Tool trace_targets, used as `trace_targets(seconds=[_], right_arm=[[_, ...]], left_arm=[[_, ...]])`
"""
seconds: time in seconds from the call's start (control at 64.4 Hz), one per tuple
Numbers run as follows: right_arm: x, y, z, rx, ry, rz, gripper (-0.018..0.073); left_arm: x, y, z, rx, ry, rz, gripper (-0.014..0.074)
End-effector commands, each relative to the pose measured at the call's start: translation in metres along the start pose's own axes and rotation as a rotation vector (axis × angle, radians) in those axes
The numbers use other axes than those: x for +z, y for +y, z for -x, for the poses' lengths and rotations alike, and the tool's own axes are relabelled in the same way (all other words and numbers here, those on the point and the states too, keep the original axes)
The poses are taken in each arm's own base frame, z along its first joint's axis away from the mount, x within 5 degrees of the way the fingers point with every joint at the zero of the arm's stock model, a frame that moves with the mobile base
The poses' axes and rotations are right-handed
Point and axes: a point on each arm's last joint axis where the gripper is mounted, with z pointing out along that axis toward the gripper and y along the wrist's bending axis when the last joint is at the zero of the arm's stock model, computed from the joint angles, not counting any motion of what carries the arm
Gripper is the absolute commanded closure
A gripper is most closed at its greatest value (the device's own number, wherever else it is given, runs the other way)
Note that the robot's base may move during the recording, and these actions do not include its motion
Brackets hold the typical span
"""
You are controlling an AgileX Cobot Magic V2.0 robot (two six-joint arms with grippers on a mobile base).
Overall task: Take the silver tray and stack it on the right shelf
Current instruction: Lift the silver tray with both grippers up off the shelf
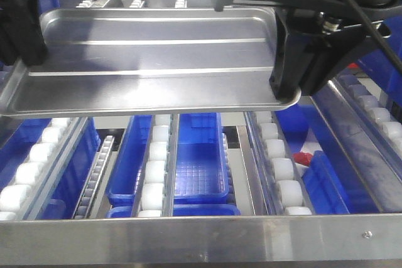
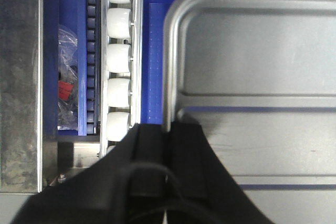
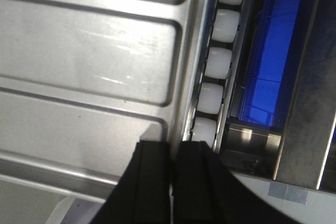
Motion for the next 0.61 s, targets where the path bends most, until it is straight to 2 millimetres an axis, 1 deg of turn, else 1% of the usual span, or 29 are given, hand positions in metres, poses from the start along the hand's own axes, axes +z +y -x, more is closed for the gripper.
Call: trace_targets(seconds=[0.0,0.59], right_arm=[[-0.0183,0.0017,0.0106,-0.026,-0.091,0.04,0.05],[-0.0183,0.0017,0.0106,-0.026,-0.091,0.04,0.0501]], left_arm=[[-0.0171,-0.0006,0.0109,0.012,-0.089,-0.026,0.0689],[-0.0171,-0.0006,0.0109,0.012,-0.089,-0.026,0.0689]])
